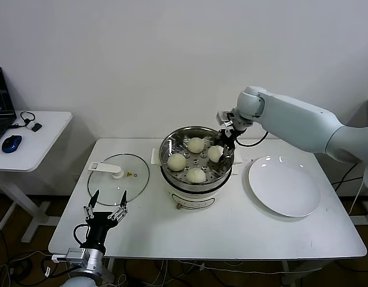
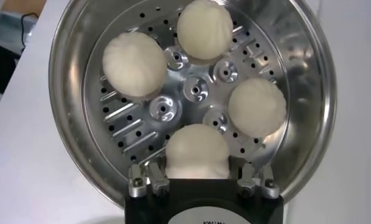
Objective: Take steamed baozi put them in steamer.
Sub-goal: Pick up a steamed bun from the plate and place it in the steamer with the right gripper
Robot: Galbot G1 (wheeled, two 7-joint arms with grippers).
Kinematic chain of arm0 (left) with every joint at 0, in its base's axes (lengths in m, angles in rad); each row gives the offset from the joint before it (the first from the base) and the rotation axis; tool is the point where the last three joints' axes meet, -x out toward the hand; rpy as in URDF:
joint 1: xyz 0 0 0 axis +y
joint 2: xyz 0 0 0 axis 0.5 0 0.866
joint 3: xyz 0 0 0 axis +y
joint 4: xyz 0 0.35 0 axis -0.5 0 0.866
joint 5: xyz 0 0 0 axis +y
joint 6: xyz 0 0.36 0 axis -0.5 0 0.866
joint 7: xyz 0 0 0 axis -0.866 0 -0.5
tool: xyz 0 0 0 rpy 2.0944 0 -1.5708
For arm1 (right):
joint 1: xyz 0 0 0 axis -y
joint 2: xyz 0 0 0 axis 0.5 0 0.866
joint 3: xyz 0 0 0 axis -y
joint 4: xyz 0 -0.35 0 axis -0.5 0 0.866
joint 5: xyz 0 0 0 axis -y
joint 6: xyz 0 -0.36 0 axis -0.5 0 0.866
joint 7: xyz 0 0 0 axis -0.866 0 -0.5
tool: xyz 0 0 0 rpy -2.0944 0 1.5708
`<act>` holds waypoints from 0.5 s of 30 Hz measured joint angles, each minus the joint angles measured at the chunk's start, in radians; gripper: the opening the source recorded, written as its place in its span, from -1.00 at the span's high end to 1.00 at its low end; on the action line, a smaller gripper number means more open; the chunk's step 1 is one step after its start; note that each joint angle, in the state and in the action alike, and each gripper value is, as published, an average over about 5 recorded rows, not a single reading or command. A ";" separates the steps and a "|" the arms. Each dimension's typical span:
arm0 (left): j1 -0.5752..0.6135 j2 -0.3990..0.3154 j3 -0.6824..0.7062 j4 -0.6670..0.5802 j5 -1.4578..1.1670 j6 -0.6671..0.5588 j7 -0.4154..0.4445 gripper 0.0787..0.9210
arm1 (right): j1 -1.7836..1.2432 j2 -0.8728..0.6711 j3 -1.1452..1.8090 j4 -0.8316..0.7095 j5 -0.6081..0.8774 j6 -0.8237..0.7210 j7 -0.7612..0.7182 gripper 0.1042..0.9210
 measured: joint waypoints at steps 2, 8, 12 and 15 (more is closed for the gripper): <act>0.000 0.000 0.001 0.000 0.000 0.000 0.000 -0.77 | -0.004 0.004 0.002 -0.004 -0.002 0.000 0.000 -0.39; -0.001 -0.001 0.002 0.000 0.001 0.000 0.000 -0.77 | -0.011 0.008 0.002 -0.011 -0.005 0.001 0.002 -0.55; -0.002 -0.001 0.002 0.000 0.002 0.001 -0.001 -0.77 | -0.014 0.006 0.004 -0.013 -0.005 0.003 0.001 -0.72; -0.003 -0.001 0.004 0.000 0.003 0.003 -0.001 -0.77 | -0.014 0.007 0.006 -0.013 -0.003 0.005 0.000 -0.75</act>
